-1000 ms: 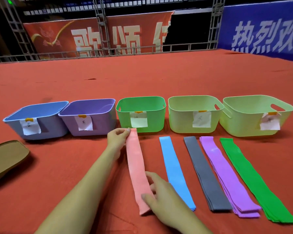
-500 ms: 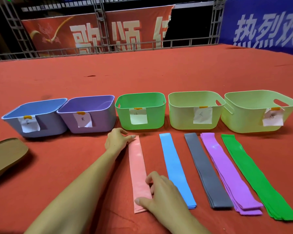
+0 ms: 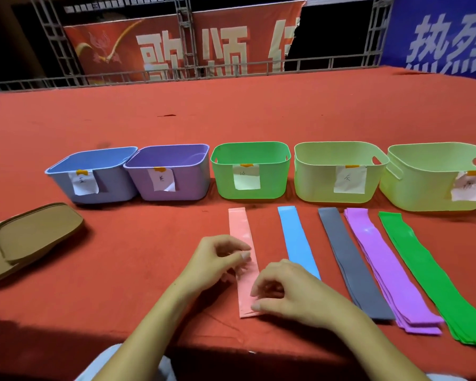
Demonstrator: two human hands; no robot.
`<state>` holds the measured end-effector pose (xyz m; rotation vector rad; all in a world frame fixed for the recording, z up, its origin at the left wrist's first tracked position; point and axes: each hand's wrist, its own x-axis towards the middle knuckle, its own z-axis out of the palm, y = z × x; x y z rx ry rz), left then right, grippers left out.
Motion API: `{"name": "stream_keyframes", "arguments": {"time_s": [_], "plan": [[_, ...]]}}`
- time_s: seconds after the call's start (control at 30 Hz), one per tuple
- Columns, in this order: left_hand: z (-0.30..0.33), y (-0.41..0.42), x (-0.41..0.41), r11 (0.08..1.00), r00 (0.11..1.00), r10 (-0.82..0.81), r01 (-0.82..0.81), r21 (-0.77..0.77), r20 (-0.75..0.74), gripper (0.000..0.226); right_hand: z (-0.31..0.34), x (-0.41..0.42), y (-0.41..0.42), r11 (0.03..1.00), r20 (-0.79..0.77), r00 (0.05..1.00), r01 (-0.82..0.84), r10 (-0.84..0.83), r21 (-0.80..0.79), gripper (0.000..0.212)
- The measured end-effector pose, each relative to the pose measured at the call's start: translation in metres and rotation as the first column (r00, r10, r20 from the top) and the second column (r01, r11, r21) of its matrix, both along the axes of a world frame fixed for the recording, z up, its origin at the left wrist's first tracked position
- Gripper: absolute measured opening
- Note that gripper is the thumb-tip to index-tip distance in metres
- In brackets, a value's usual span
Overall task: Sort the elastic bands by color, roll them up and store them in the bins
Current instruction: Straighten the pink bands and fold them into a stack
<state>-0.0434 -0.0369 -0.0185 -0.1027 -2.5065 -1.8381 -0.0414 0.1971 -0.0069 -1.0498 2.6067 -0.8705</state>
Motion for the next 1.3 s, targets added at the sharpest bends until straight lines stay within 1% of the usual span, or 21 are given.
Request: {"name": "stream_keyframes", "arguments": {"time_s": [0.1,0.17,0.3,0.37,0.43,0.5,0.57,0.67,0.8,0.93,1.07,1.3], "plan": [[0.008,0.003,0.013,0.993,0.993,-0.059,0.069,0.099,-0.099,0.018,-0.005,-0.002,0.002,0.999,0.004,1.0,-0.01,0.01,0.042,0.037],[0.011,-0.003,0.016,0.992,0.99,-0.1,0.107,0.061,-0.101,0.019,-0.008,-0.002,0.001,0.999,-0.019,1.0,0.0,0.001,0.043,0.037],[-0.002,-0.021,0.029,0.99,0.992,-0.11,0.105,-0.096,-0.058,0.011,-0.012,0.0,-0.004,1.0,-0.012,1.0,-0.02,0.02,0.005,0.029],[-0.008,-0.028,0.041,0.966,0.984,-0.167,0.151,-0.211,-0.061,0.015,-0.011,0.001,-0.007,0.999,-0.009,0.999,-0.035,0.036,0.004,0.026],[-0.011,-0.032,0.051,0.903,0.962,-0.265,0.223,-0.367,-0.067,0.026,-0.01,0.002,-0.008,0.999,-0.009,0.999,-0.05,0.05,0.012,0.023],[-0.011,-0.032,0.055,0.83,0.942,-0.326,0.243,-0.502,-0.083,0.033,-0.008,0.003,-0.009,0.999,-0.024,0.999,-0.047,0.048,0.025,0.019],[-0.011,-0.03,0.055,0.793,0.93,-0.353,0.237,-0.561,-0.106,0.031,-0.008,0.004,-0.009,0.999,-0.048,0.998,-0.028,0.03,0.033,0.015],[-0.011,-0.028,0.053,0.792,0.922,-0.37,0.246,-0.559,-0.118,0.019,-0.008,0.008,-0.008,1.0,-0.064,0.998,0.0,0.002,0.032,0.015],[-0.007,-0.027,0.05,0.761,0.914,-0.396,0.271,-0.589,-0.091,0.011,-0.011,0.011,-0.007,0.997,-0.085,0.996,-0.02,0.026,0.075,0.027],[0.001,-0.027,0.045,0.73,0.908,-0.417,0.303,-0.612,-0.048,0.013,-0.015,0.009,-0.006,0.996,-0.117,0.992,-0.032,0.043,0.089,0.017],[0.005,-0.022,0.037,0.743,0.922,-0.388,0.298,-0.599,-0.023,0.019,-0.017,0.007,-0.005,0.998,-0.105,0.994,-0.017,0.024,0.064,0.017],[0.005,-0.018,0.016,0.811,0.926,-0.365,0.369,-0.454,0.1,0.009,-0.019,0.004,-0.005,0.999,-0.076,0.996,0.035,-0.036,-0.018,0.018]]}}
